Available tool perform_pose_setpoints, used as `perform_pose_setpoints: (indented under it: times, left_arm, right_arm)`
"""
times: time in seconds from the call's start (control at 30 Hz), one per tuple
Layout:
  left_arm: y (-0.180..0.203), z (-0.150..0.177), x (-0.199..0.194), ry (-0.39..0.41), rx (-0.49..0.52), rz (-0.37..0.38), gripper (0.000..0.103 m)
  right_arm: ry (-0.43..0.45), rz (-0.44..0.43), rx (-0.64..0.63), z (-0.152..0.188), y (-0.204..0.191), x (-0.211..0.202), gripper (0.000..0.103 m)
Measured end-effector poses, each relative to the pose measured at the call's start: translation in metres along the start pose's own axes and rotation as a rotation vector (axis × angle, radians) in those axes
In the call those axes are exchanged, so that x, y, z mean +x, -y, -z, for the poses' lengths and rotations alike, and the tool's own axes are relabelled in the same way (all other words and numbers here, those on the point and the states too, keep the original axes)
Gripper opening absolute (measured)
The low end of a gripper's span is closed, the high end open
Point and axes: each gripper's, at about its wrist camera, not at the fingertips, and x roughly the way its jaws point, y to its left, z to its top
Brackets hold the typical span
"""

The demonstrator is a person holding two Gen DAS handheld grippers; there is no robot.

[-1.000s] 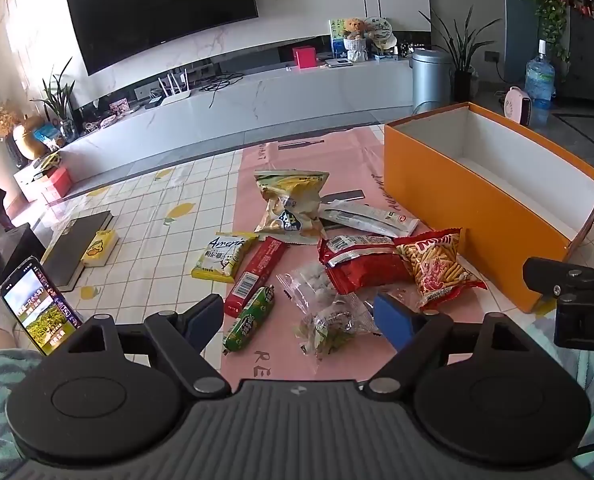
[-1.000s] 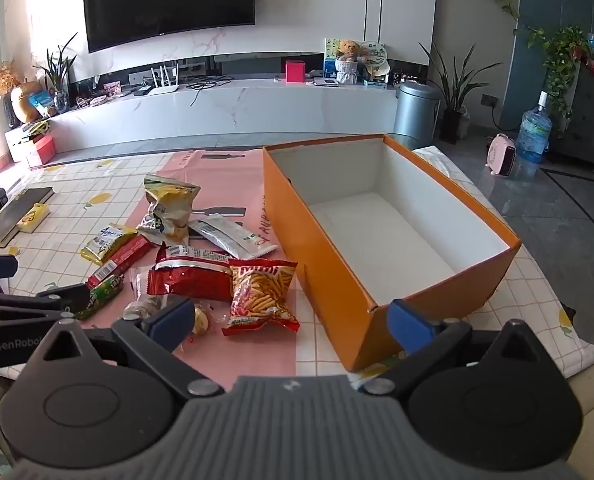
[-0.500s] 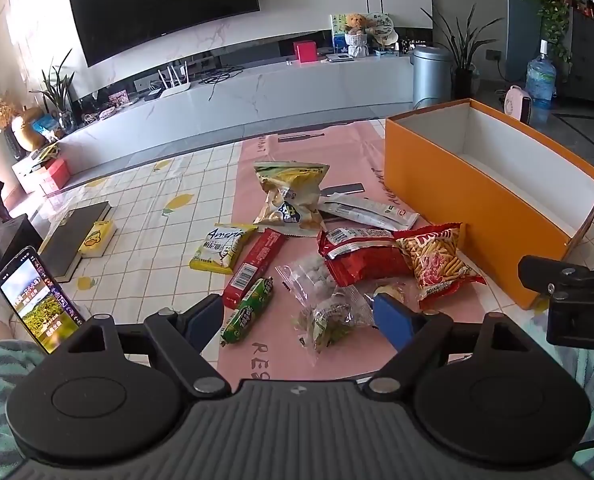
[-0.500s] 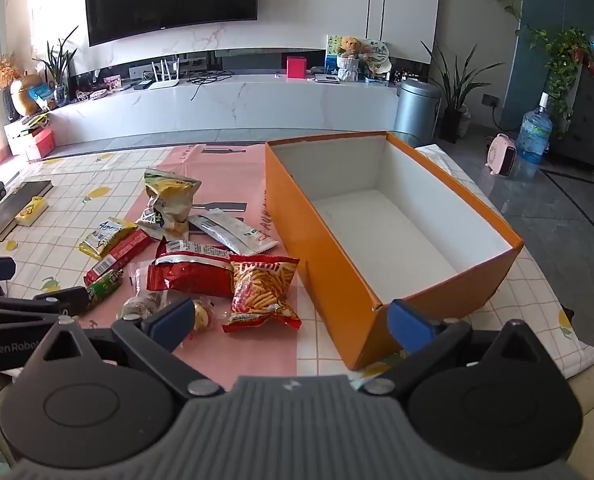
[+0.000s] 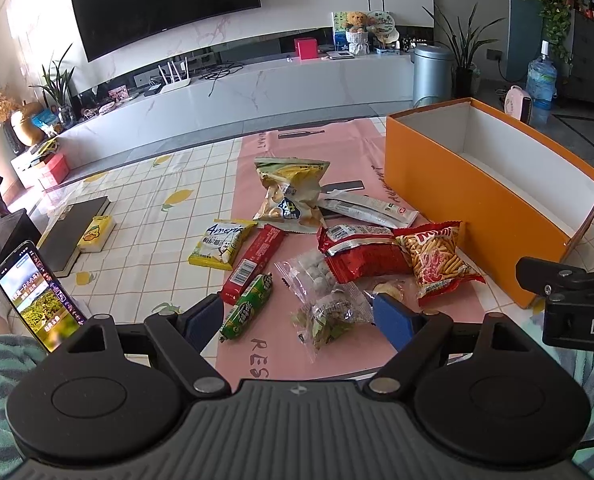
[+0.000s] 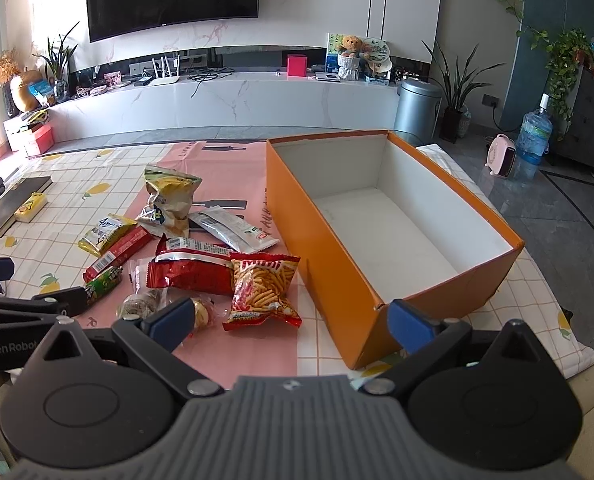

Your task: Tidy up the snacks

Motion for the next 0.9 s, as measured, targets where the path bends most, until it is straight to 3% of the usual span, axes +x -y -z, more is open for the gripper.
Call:
perform_pose_setpoints:
  times: [0.9]
  left_arm:
    - [-0.0005,0.0022,0.0014,-0.006,-0.004,0.001,0.099]
  right_arm:
    - [-0.023,0.014,0.01,0.0012,-0.0013,0.0072,0.099]
